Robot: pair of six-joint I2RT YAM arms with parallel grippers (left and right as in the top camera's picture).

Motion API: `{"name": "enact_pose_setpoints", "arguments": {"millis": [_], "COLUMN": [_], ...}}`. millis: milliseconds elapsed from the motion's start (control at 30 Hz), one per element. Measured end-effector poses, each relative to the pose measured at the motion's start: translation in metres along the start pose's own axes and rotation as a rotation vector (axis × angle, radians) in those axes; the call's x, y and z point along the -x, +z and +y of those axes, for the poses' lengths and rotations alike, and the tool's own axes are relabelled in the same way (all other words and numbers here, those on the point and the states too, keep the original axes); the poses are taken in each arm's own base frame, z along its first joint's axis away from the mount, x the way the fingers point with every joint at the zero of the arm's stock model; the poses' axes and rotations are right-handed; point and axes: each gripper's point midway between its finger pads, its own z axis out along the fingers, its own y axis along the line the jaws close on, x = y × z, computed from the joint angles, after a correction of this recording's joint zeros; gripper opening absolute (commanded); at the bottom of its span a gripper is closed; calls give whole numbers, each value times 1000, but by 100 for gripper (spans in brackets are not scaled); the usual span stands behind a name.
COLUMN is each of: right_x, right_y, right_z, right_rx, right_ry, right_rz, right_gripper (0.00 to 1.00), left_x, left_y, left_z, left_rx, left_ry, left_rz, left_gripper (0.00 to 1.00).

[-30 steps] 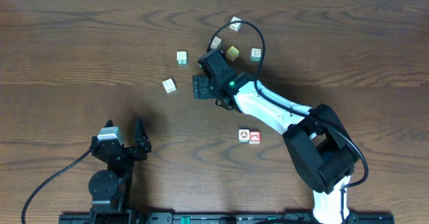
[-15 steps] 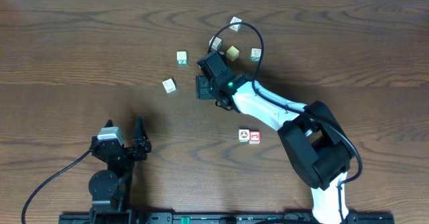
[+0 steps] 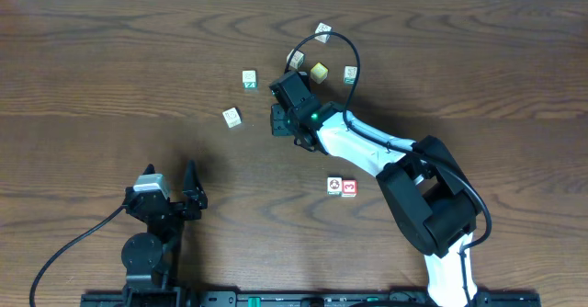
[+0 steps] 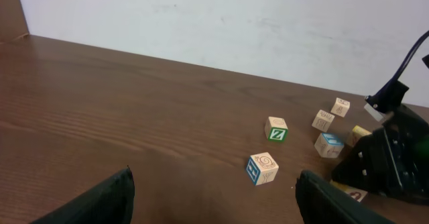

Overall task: Lift 5 blocks
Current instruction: 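Grasp the A block with the right gripper and lift, then place the A block to the right of the red 3 block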

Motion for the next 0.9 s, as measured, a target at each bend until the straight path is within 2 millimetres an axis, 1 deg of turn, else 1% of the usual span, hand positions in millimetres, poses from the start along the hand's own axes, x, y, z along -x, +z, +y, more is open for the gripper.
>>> {"name": "enact_pose_setpoints", "arguments": {"millis": [100,300,433,500,600,667,700,800,867,900], "right_x": [2,3,3,2,-1,1,6,26,42,46], "right_y": [0,-1,-1,-2,-10,-24,-32,-80,-123,-141], "right_z": [0,0,0,-1,-7,-12,-12,-11,-11,-13], "right_rx": [-1,-4,-5,-12,-44,-74,-79,-95,-100,-111], "right_ry": [1,1,-1,-4,-20,-38,-46,-72,-77,-78], "right_rz": [-8,-11,-9,-3,16,14,2,-54,-113,-133], "right_gripper": [28,11,2,1,1,1,1,1,1,1], "left_x": [0,0,0,0,0,0,0,0,0,0], "left_y": [0,0,0,0,0,0,0,0,0,0], "left_z": [0,0,0,0,0,0,0,0,0,0], "left_rx": [0,0,0,0,0,0,0,0,0,0], "left_ry": [0,0,0,0,0,0,0,0,0,0], "left_rz": [0,0,0,0,0,0,0,0,0,0], "left_gripper": [77,77,77,77,77,77,77,77,77,77]}}
